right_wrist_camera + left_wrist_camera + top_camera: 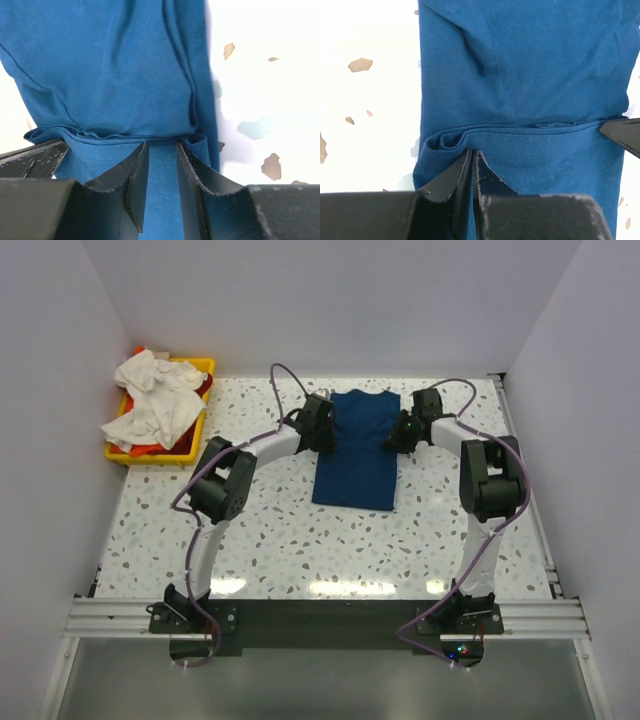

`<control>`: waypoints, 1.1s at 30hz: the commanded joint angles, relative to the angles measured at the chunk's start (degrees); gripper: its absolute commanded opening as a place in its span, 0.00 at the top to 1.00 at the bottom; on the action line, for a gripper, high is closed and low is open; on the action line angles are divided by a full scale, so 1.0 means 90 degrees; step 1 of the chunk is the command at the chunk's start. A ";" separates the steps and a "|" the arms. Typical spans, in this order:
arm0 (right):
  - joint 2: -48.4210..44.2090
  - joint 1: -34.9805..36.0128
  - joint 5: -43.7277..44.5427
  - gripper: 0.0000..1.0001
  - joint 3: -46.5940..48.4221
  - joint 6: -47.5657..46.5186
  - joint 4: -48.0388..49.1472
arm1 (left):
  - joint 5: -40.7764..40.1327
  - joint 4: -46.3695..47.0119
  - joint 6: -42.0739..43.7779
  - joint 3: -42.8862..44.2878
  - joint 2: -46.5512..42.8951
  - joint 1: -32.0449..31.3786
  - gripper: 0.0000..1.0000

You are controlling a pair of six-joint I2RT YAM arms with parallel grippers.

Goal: Fold and stack the t-shirts
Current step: Fold the tshirt

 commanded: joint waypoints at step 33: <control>-0.2028 0.1402 0.0313 0.71 -0.2997 -0.0346 0.0390 | -0.1205 0.1532 -0.1581 -0.5926 -0.4270 -0.0733 0.92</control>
